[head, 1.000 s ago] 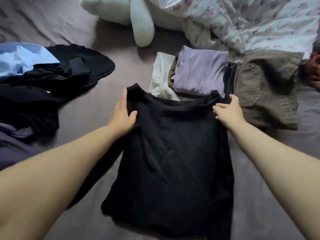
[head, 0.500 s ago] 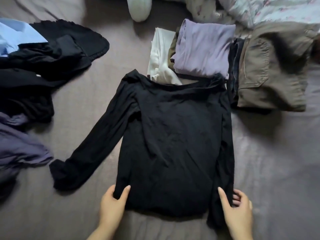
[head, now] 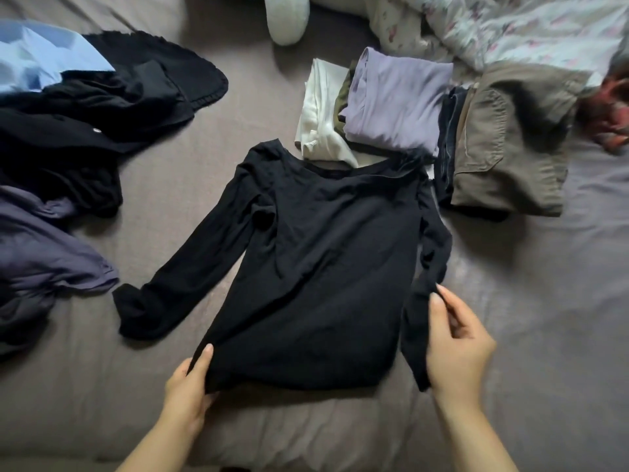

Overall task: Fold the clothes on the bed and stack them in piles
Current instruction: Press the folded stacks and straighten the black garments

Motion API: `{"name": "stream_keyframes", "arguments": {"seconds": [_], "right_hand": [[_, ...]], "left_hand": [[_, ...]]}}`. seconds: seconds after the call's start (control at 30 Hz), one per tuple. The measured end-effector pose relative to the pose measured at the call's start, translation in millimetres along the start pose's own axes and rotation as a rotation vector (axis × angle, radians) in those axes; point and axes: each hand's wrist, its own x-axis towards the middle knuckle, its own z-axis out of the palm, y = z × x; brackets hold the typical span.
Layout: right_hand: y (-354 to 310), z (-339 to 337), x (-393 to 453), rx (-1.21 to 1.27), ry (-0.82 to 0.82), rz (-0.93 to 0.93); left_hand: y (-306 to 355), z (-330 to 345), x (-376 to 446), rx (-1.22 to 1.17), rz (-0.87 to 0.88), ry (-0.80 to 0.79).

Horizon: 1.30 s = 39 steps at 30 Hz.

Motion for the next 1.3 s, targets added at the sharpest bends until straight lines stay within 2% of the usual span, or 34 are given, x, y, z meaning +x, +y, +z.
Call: {"name": "stream_keyframes", "arguments": {"seconds": [0.07, 0.13, 0.2, 0.27, 0.33, 0.37, 0.43, 0.5, 0.6, 0.67, 0.7, 0.77, 0.83, 0.9, 0.97, 1.03, 1.07, 1.17, 1.3], "right_hand": [[-27.5, 32.9, -11.4, 0.028, -0.058, -0.12], [-51.6, 67.3, -14.0, 0.056, -0.152, -0.178], [-65.8, 102.6, -3.4, 0.009, -0.317, -0.117], [-71.5, 134.1, 17.4, -0.162, -0.565, 0.001], [-62.1, 155.3, 38.6, -0.373, -0.75, 0.054], [-52.6, 159.9, 48.1, -0.45, -0.77, 0.036], [-28.9, 155.6, 68.3, -0.501, -0.673, -0.031], [-4.7, 138.1, 91.7, -0.505, -0.479, -0.056], [18.0, 108.9, 138.3, -0.577, -0.265, -0.071], [21.6, 94.8, 171.4, -0.728, -0.264, -0.124], [21.9, 90.2, 186.0, -0.858, -0.329, -0.225], [24.4, 86.5, 213.1, -1.127, -0.517, -0.574], [27.9, 86.7, 236.5, -1.215, -0.673, -0.828], [19.4, 85.3, 246.7, -1.131, -0.672, -0.966], [-0.9, 83.4, 246.9, -0.989, -0.719, -0.949], [-17.2, 79.3, 248.0, -0.92, -0.75, -0.911], [-23.2, 77.3, 249.9, -0.962, -0.755, -0.948], [-32.7, 69.3, 265.9, -1.318, -0.709, -1.07], [-28.5, 74.3, 272.4, -1.58, -0.794, -1.05]], "left_hand": [[-9.1, 5.4, 0.7, 0.208, 0.1, 0.125], [-16.8, 8.8, -0.4, 0.303, 0.155, 0.172], [-19.8, 11.0, -1.9, 0.386, 0.175, 0.21], [-16.4, 14.6, -3.6, 0.578, 0.225, 0.314], [-5.6, 20.0, -5.3, 0.748, 0.418, 0.383], [3.5, 25.8, -5.9, 0.763, 0.553, 0.348], [23.6, 44.2, -5.6, 0.714, 0.771, 0.172], [47.3, 71.3, -4.1, 0.694, 0.897, 0.028], [87.4, 118.8, 2.3, 0.726, 1.005, 0.019], [114.2, 144.5, 11.4, 0.75, 0.961, 0.108], [126.7, 153.4, 18.2, 0.735, 0.877, 0.141], [142.6, 162.1, 32.5, 0.737, 0.713, 0.177], [145.7, 160.4, 43.0, 0.808, 0.729, 0.212], [142.0, 155.0, 51.4, 0.791, 0.82, 0.273], [142.6, 147.3, 54.2, 0.675, 0.865, 0.33], [148.9, 143.0, 54.4, 0.571, 0.869, 0.312], [152.3, 143.2, 54.6, 0.541, 0.859, 0.288], [163.8, 150.6, 55.2, 0.503, 0.854, 0.223], [167.7, 170.7, 57.0, 0.52, 0.895, 0.182]]}}
